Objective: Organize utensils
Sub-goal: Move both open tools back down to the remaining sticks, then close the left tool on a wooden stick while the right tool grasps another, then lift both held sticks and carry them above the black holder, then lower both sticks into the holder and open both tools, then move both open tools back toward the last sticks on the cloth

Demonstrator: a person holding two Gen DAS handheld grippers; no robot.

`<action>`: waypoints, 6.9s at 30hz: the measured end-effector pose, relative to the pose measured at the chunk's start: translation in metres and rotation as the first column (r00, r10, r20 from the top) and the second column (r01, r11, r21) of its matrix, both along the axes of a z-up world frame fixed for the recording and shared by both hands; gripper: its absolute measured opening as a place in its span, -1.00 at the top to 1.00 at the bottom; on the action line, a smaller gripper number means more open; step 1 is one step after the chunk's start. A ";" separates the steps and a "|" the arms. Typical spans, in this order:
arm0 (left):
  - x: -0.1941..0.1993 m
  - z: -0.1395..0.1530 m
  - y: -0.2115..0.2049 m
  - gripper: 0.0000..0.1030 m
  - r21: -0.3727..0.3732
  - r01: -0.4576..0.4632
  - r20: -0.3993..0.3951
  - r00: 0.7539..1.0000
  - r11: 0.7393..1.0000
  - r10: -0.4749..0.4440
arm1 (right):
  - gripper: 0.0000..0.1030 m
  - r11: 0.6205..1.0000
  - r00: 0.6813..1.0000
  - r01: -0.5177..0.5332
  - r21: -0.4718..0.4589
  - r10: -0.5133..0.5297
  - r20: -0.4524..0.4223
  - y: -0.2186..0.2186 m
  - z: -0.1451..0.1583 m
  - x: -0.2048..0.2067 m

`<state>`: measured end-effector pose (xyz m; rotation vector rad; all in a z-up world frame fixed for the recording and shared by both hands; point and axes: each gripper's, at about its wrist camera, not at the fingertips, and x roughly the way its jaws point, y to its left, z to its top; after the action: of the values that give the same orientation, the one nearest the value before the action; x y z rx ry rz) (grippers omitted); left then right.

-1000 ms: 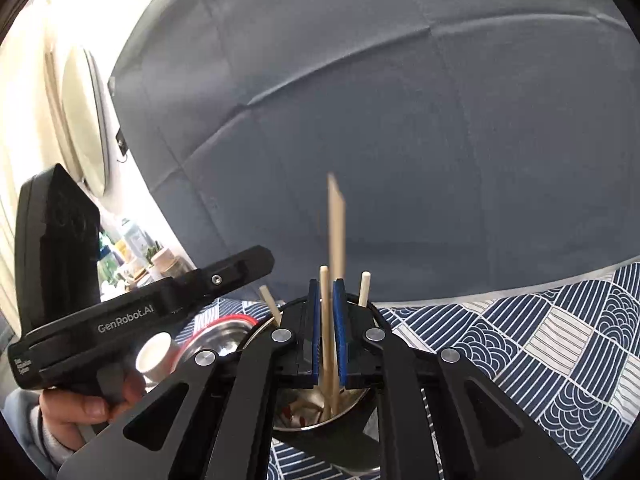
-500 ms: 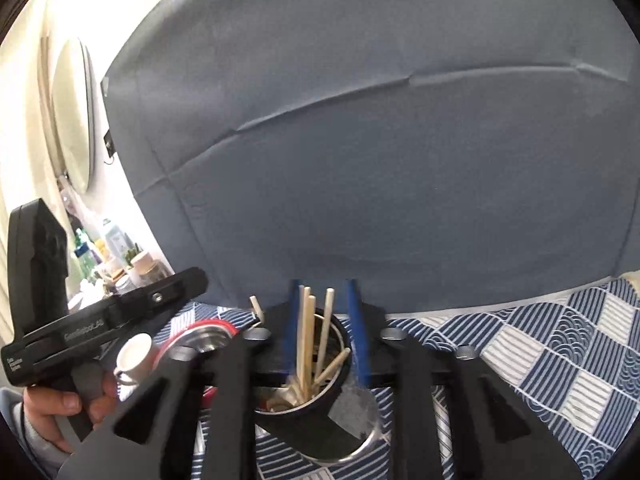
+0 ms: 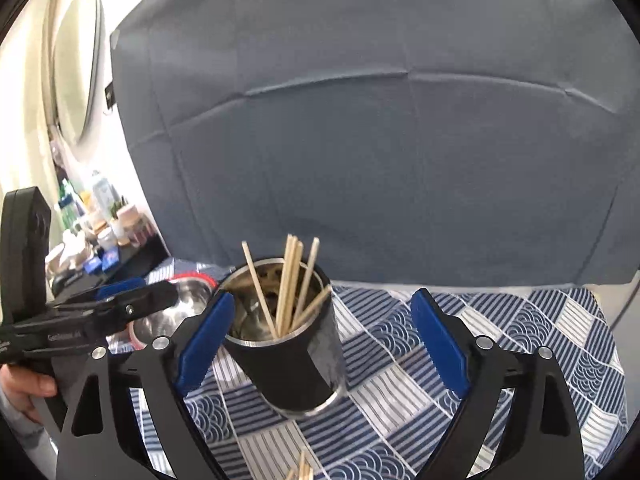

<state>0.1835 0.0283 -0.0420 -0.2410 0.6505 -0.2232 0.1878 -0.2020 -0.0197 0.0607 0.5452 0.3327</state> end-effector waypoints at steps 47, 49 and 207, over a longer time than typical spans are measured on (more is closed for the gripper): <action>-0.075 -0.148 -0.099 -0.88 0.303 0.262 -0.414 0.902 0.916 -0.121 | -0.74 0.945 0.912 -0.060 -0.321 -0.078 -0.402 -0.024 -0.170 -0.119; -0.074 -0.151 -0.097 -0.91 0.299 0.257 -0.421 0.900 0.919 -0.114 | -0.75 0.937 0.912 -0.066 -0.344 -0.084 -0.403 -0.020 -0.171 -0.118; -0.011 0.015 -0.010 -0.77 0.038 0.051 0.070 0.996 0.998 -0.054 | -0.65 0.996 0.995 0.051 -0.067 -0.045 0.088 -0.009 -0.001 -0.029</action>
<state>0.1725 0.0182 -0.0268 -0.1810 0.5908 -0.2693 0.1589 -0.2109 -0.0206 -0.0072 0.4685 0.2680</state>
